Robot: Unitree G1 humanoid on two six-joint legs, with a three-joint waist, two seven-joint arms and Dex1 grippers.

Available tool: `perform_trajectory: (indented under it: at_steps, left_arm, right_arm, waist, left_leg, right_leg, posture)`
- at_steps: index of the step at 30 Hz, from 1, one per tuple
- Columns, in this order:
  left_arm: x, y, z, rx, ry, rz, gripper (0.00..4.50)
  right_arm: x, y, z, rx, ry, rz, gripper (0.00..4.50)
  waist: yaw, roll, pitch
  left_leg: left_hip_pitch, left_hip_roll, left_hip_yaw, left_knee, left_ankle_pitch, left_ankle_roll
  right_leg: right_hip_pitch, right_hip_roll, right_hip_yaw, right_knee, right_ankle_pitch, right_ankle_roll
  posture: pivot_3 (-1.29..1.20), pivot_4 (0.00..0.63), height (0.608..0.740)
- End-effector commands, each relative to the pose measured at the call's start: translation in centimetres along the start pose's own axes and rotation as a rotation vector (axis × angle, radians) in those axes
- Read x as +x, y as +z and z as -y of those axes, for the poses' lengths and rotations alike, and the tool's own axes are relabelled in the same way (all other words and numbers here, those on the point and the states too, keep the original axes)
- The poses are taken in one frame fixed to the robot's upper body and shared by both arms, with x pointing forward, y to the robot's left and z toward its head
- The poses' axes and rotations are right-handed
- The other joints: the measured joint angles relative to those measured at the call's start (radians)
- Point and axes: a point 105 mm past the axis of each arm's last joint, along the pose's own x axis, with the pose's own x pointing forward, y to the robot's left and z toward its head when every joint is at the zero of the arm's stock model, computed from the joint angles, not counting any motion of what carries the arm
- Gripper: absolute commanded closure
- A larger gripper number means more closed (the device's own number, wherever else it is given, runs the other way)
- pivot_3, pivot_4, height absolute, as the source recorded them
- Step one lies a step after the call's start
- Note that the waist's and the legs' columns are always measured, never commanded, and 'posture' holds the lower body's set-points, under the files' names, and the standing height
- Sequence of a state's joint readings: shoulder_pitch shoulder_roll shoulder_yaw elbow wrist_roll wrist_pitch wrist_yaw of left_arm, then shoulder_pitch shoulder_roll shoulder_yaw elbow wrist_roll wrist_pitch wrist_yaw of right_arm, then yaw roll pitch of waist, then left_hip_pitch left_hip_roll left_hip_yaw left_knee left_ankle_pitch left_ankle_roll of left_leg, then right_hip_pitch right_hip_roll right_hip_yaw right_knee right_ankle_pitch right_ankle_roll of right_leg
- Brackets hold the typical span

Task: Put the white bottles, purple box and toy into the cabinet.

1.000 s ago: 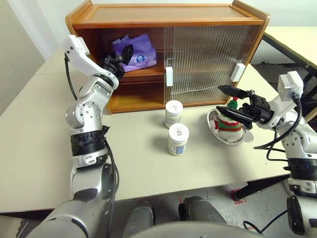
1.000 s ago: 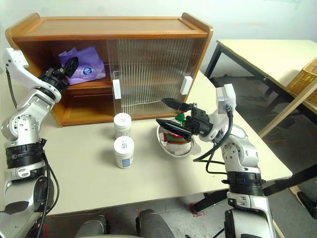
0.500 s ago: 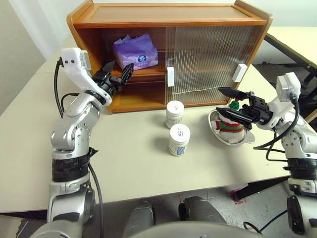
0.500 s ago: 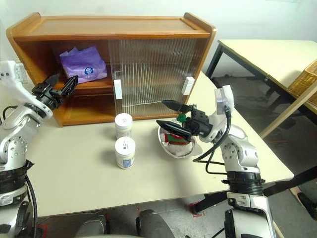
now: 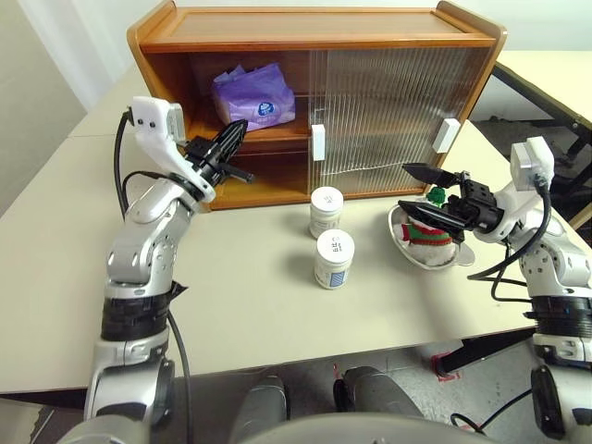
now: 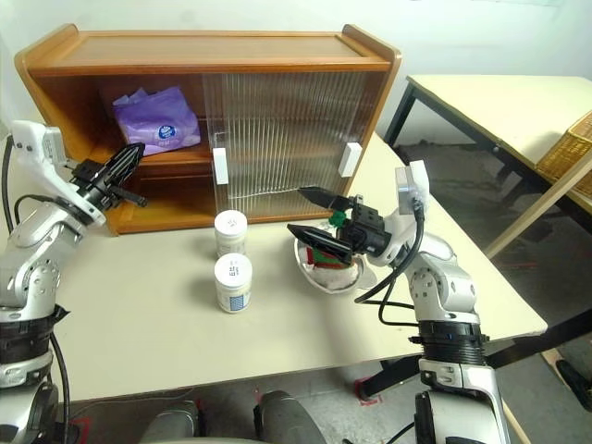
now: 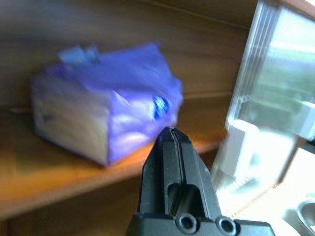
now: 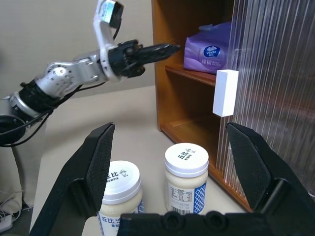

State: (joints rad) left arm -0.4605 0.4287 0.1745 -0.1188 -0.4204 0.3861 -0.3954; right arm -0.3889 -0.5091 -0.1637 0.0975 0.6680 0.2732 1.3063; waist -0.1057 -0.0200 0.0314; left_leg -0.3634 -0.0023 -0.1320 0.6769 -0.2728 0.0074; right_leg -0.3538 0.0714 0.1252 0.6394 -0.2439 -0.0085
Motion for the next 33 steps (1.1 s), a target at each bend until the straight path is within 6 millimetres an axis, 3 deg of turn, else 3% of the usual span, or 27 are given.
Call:
perform_trajectory:
  at_steps: [1, 9, 15, 20, 24, 27, 29, 33]
  left_arm:
    - [0.8, -1.5, -0.6, 0.041, 0.032, -0.060, 4.49]
    - [2.6, -2.9, -2.7, 0.014, 0.163, -0.095, 4.49]
    - [3.6, -2.2, -3.0, 0.048, 0.197, -0.057, 4.49]
    - [3.7, -0.7, -1.3, 0.021, 0.103, 0.034, 4.49]
    - [2.1, 0.3, 0.7, -0.116, -0.023, 0.122, 4.49]
    - [0.1, -0.2, 1.8, -0.148, -0.125, 0.122, 3.88]
    - [-1.6, -1.7, 2.5, -0.142, -0.194, 0.047, 3.28]
    - [-3.8, -3.8, 2.0, -0.127, -0.219, -0.046, 1.92]
  right_arm:
    - [0.4, 0.0, -0.3, 0.003, 0.009, -0.007, 0.00]
    - [0.3, -0.1, -0.3, 0.003, 0.000, -0.006, 0.00]
    - [0.3, -0.4, -0.4, 0.008, -0.005, -0.002, 0.00]
    - [0.5, -0.3, -0.6, 0.008, -0.008, 0.005, 0.00]
    - [0.5, -0.2, -0.7, 0.008, -0.018, 0.010, 0.00]
    - [0.4, -0.3, -0.8, 0.011, -0.020, 0.009, 0.00]
    - [0.3, -0.3, -0.7, 0.014, -0.020, 0.009, 0.00]
    - [0.1, -0.1, -0.5, 0.014, -0.015, 0.016, 0.00]
  waist:
    - [-0.002, 0.000, 0.000]
    - [-0.003, 0.000, 0.000]
    - [-0.004, 0.000, 0.000]
    - [-0.008, 0.000, 0.000]
    - [-0.013, 0.000, 0.000]
    - [-0.018, 0.000, 0.000]
    - [-0.023, 0.001, 0.000]
    - [-0.026, 0.001, 0.001]
  left_leg:
    - [0.000, 0.000, 0.000, 0.000, 0.000, 0.000]
    - [-0.001, 0.000, 0.000, 0.000, 0.000, 0.000]
    - [-0.002, -0.002, 0.000, -0.001, 0.000, 0.000]
    - [-0.002, -0.003, 0.001, -0.001, 0.000, 0.000]
    - [-0.002, -0.005, 0.001, -0.001, 0.000, 0.001]
    - [-0.002, -0.005, 0.001, -0.001, -0.001, 0.001]
    - [-0.002, -0.005, 0.001, -0.001, -0.001, 0.001]
    - [-0.002, -0.001, 0.000, -0.002, -0.001, 0.000]
  right_leg:
    - [0.000, 0.000, 0.000, 0.000, 0.000, 0.000]
    - [-0.001, 0.001, 0.000, -0.002, 0.001, 0.001]
    - [0.000, 0.001, 0.000, -0.003, 0.001, 0.002]
    - [0.000, 0.002, 0.001, -0.005, 0.001, 0.004]
    - [0.000, 0.001, 0.001, -0.006, 0.001, 0.005]
    - [0.000, 0.001, 0.002, -0.006, 0.000, 0.006]
    - [0.000, 0.001, 0.002, -0.006, -0.001, 0.007]
    - [-0.001, 0.001, 0.001, -0.006, -0.002, 0.007]
  posture:
    - [-0.18, 0.019, 0.740]
    - [-0.19, 0.018, 0.740]
    - [-0.20, 0.020, 0.740]
    - [-0.21, 0.023, 0.740]
    - [-0.21, 0.028, 0.740]
    - [-0.21, 0.032, 0.740]
    - [-0.20, 0.034, 0.740]
    - [-0.20, 0.035, 0.740]
